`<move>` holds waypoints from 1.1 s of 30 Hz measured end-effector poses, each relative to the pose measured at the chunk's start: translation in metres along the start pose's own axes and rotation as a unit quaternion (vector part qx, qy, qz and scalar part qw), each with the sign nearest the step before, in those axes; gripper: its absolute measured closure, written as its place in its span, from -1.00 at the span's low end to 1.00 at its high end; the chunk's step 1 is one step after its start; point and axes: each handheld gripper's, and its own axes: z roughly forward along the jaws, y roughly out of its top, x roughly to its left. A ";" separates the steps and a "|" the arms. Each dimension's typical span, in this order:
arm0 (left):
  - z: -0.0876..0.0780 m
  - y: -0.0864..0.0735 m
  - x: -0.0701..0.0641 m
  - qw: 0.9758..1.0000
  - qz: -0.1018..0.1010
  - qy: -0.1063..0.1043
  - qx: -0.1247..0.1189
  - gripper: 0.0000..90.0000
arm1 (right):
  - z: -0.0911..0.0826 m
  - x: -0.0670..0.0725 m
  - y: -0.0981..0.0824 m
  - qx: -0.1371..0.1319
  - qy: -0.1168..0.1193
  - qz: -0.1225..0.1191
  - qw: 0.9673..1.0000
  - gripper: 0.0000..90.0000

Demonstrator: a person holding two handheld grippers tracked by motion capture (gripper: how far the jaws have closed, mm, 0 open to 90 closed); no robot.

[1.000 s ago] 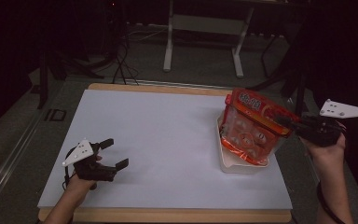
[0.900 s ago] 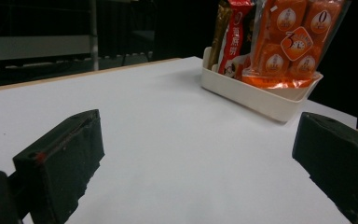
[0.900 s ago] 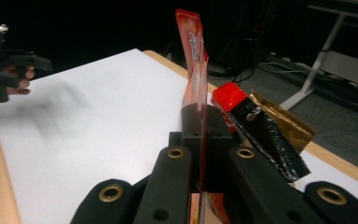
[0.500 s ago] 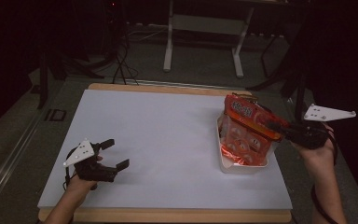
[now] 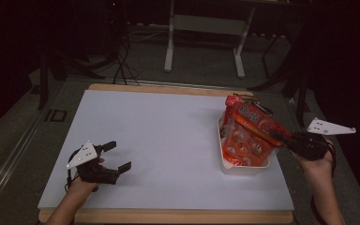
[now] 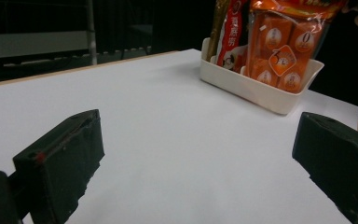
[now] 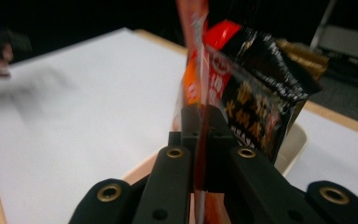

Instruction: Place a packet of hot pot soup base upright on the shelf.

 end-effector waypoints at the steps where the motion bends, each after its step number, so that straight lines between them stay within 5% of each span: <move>1: 0.000 -0.001 0.000 1.000 -0.002 0.000 0.000 -0.94 | -0.001 0.000 -0.001 -0.003 0.003 0.002 1.000 0.99; 9: 0.001 -0.002 -0.001 1.000 -0.002 -0.005 -0.001 -0.94 | 0.000 0.003 0.007 -0.015 -0.026 0.004 1.000 0.50; 17: 0.001 -0.002 -0.002 1.000 -0.002 -0.009 -0.001 -0.94 | -0.005 0.014 0.028 -0.062 -0.043 0.010 0.997 0.00; 24: 0.000 -0.003 -0.004 1.000 0.001 -0.012 0.002 -0.94 | -0.007 0.027 0.043 -0.089 -0.018 0.024 0.996 -0.55; 27: 0.001 -0.003 -0.004 1.000 0.002 -0.014 0.003 -0.94 | -0.006 0.033 0.047 -0.103 -0.008 0.039 0.994 -0.60; 33: 0.001 -0.005 -0.005 1.000 -0.001 -0.014 0.006 -0.94 | -0.002 0.051 0.054 -0.097 0.002 0.016 0.995 -0.60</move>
